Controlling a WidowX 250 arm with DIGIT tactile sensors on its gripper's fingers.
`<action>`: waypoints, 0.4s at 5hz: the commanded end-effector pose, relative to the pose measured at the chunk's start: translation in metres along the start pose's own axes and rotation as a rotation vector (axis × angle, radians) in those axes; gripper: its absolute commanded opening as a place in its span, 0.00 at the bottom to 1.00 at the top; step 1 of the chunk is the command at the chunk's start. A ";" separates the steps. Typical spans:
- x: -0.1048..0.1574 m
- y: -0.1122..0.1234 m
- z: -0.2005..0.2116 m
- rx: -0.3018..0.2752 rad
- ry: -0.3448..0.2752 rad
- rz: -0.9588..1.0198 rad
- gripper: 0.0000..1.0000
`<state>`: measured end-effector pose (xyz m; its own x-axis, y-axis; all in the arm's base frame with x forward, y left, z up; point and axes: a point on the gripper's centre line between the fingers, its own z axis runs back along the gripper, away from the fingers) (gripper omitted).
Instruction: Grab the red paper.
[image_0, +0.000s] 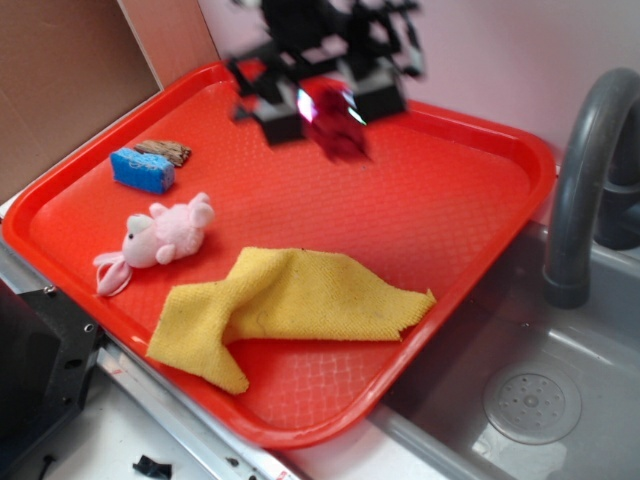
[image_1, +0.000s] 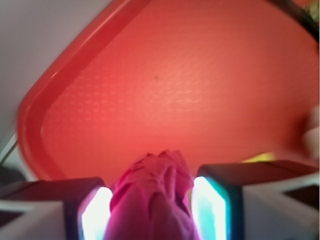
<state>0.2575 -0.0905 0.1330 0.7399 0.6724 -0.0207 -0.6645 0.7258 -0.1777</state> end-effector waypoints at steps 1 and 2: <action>-0.003 0.029 0.113 -0.030 -0.027 -0.331 0.00; -0.007 0.039 0.134 -0.036 -0.100 -0.365 0.00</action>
<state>0.2015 -0.0489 0.2438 0.9186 0.3818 0.1017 -0.3625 0.9168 -0.1677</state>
